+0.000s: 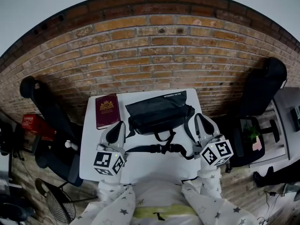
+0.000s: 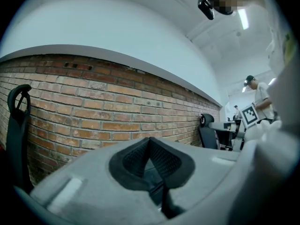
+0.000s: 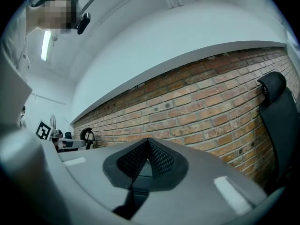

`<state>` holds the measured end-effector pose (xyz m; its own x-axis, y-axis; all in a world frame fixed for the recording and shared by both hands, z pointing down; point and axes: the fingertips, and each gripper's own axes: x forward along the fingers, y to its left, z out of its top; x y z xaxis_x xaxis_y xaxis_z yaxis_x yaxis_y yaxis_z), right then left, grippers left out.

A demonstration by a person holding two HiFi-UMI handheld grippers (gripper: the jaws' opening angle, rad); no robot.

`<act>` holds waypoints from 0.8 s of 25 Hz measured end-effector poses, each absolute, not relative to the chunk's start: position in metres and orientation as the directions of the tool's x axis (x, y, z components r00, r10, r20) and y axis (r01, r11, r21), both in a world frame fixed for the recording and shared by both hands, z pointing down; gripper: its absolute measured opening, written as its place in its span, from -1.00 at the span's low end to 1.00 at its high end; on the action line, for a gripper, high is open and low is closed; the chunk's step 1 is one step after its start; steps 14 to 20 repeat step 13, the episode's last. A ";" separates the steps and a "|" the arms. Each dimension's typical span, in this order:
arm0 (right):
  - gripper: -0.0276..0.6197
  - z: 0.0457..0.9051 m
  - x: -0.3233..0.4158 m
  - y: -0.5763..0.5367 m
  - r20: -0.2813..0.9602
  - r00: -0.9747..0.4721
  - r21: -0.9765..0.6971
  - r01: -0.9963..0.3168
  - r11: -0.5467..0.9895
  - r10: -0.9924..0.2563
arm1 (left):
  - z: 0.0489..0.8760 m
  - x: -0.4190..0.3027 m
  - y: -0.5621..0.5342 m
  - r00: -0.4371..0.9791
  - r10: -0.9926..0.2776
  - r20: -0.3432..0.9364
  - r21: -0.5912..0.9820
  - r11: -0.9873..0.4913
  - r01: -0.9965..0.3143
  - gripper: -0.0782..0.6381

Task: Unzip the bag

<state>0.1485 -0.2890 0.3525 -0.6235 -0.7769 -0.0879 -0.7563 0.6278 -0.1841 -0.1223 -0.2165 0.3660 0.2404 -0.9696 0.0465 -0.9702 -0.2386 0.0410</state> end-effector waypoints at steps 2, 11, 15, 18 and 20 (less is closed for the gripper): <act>-0.89 0.352 0.148 -0.289 -0.085 -0.622 -0.184 -0.758 0.625 -0.779 | 0.367 -0.123 -0.216 0.239 -0.970 0.049 0.042 -0.238 -0.970 -0.79; -0.89 0.354 0.151 -0.289 -0.077 -0.614 -0.189 -0.765 0.616 -0.786 | 0.369 -0.122 -0.215 0.238 -0.969 0.059 0.043 -0.236 -0.971 -0.79; -0.89 0.356 0.152 -0.289 -0.079 -0.612 -0.190 -0.766 0.614 -0.787 | 0.369 -0.122 -0.214 0.237 -0.970 0.059 0.043 -0.234 -0.971 -0.79; -0.89 0.356 0.152 -0.289 -0.079 -0.612 -0.190 -0.766 0.614 -0.787 | 0.369 -0.122 -0.214 0.237 -0.970 0.059 0.043 -0.234 -0.971 -0.79; -0.89 0.356 0.152 -0.289 -0.079 -0.612 -0.190 -0.766 0.614 -0.787 | 0.369 -0.122 -0.214 0.237 -0.970 0.059 0.043 -0.234 -0.971 -0.79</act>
